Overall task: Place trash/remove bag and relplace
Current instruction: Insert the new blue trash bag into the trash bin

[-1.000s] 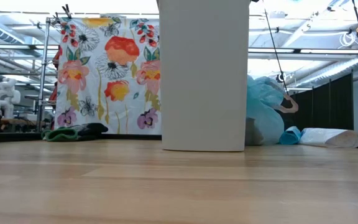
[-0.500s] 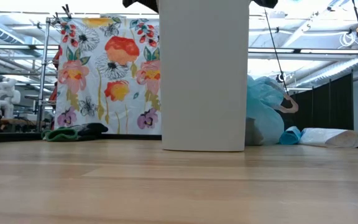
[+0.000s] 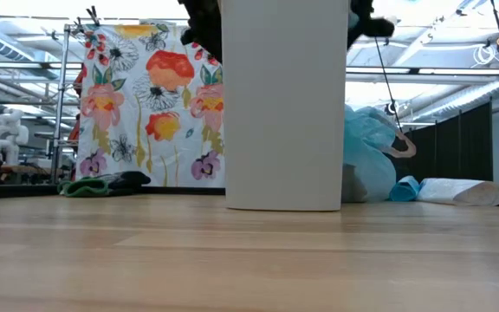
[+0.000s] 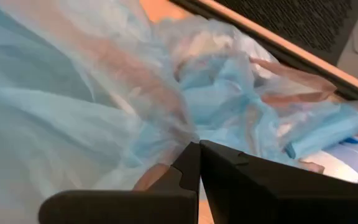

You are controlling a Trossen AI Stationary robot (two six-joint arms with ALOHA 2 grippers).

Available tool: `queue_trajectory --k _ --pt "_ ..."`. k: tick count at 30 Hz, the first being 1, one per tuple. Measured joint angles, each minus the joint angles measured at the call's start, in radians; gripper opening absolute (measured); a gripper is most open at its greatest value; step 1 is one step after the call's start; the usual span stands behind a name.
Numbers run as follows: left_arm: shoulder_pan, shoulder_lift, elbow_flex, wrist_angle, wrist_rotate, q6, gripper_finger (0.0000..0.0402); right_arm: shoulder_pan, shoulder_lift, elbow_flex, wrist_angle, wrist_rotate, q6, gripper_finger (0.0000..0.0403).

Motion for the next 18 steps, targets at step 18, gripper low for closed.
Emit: queue_trajectory --k 18 --pt "0.03 0.021 0.0 -0.118 0.104 0.023 0.0 -0.006 -0.015 -0.126 0.09 -0.195 -0.002 0.0"
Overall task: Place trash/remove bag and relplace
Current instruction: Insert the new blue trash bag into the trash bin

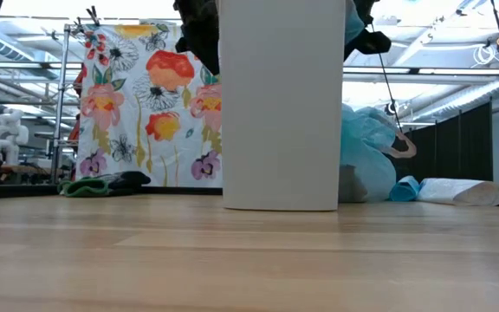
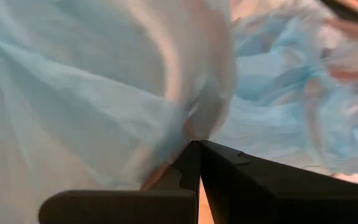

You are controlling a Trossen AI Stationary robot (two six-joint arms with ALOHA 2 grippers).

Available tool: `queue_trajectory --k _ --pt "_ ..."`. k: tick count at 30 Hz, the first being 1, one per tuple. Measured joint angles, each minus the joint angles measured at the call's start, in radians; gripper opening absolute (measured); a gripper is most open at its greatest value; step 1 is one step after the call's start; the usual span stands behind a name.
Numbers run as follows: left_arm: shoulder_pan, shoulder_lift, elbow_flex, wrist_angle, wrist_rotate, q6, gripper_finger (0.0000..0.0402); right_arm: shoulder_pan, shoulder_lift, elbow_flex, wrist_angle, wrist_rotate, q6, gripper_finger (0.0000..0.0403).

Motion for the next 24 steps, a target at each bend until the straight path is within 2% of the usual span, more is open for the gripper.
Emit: queue_trajectory --k 9,19,24 --pt "0.003 -0.08 0.0 0.048 -0.11 -0.024 0.0008 0.0 -0.078 0.0 0.036 0.076 0.024 0.0" --pt "-0.01 -0.179 0.0 0.243 -0.107 0.035 0.0011 0.0 -0.162 0.001 0.173 0.073 -0.003 0.0011" --pt "-0.013 -0.193 0.0 0.296 -0.021 0.052 0.0012 0.0 -0.177 0.001 0.199 0.074 -0.024 0.0039"
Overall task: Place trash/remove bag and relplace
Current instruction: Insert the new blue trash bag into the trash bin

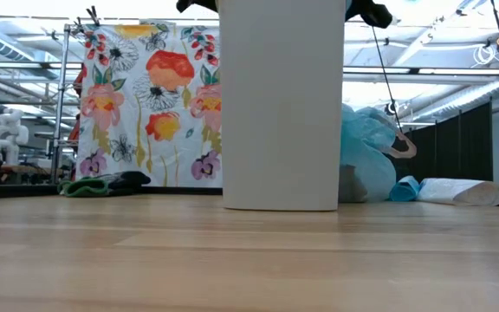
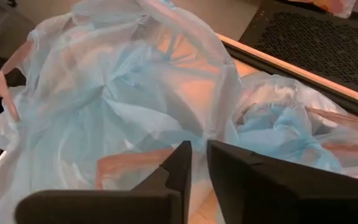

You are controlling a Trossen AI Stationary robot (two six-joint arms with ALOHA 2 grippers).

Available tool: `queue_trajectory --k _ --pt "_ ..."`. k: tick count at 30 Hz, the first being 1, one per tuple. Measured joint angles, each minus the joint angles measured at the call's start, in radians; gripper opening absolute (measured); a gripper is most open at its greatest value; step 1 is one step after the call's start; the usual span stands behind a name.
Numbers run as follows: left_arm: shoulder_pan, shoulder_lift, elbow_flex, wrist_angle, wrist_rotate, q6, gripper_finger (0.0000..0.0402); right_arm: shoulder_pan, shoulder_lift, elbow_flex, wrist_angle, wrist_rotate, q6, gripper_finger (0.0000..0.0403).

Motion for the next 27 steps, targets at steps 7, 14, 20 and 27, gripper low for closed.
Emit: queue_trajectory --k 7,14,20,27 --pt "0.002 0.011 0.0 -0.015 0.057 0.0 0.006 0.0 -0.001 0.0 0.0 0.0 0.004 0.0085" --pt "0.005 0.015 0.0 -0.019 0.059 0.008 0.0103 0.0 -0.001 0.0 -0.001 0.004 0.067 0.0098" --pt "0.039 0.029 0.0 -0.021 0.125 0.032 0.0105 0.004 -0.001 0.0 -0.001 0.061 0.128 0.0098" --pt "0.054 0.084 0.0 -0.044 0.214 0.082 0.0105 0.043 -0.001 0.0 -0.001 0.132 0.164 0.0098"
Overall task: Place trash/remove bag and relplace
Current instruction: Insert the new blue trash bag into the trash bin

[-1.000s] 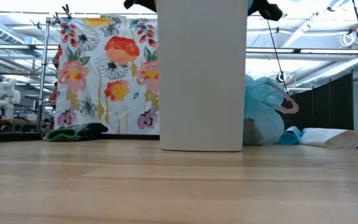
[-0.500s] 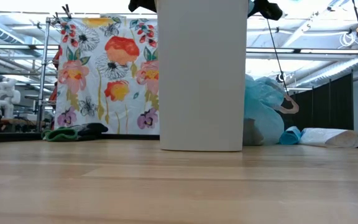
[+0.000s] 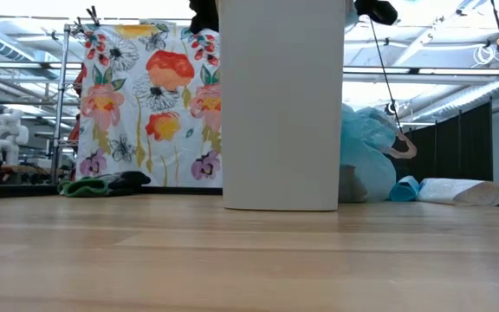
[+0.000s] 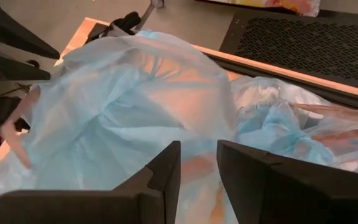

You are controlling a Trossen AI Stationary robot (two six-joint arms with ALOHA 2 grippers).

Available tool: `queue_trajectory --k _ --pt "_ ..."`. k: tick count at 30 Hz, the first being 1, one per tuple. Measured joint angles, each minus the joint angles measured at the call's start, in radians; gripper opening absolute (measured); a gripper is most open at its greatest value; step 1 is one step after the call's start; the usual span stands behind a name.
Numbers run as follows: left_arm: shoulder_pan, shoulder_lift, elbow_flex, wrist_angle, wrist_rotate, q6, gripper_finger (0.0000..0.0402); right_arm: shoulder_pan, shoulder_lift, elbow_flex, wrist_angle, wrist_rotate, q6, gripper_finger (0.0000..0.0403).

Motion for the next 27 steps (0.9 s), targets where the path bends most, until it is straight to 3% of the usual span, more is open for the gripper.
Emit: queue_trajectory --k 7,13,27 --pt "0.001 0.031 0.0 -0.001 0.002 0.024 0.0091 0.031 0.0 0.0 0.002 0.029 0.002 0.0098" --pt "0.006 0.033 0.0 0.006 0.002 0.022 0.0009 0.049 0.0 0.0 -0.002 0.03 -0.017 0.0098" --pt "0.035 0.034 -0.002 -0.073 -0.146 -0.11 0.0001 0.076 0.0 0.0 -0.02 0.026 -0.122 0.0098"
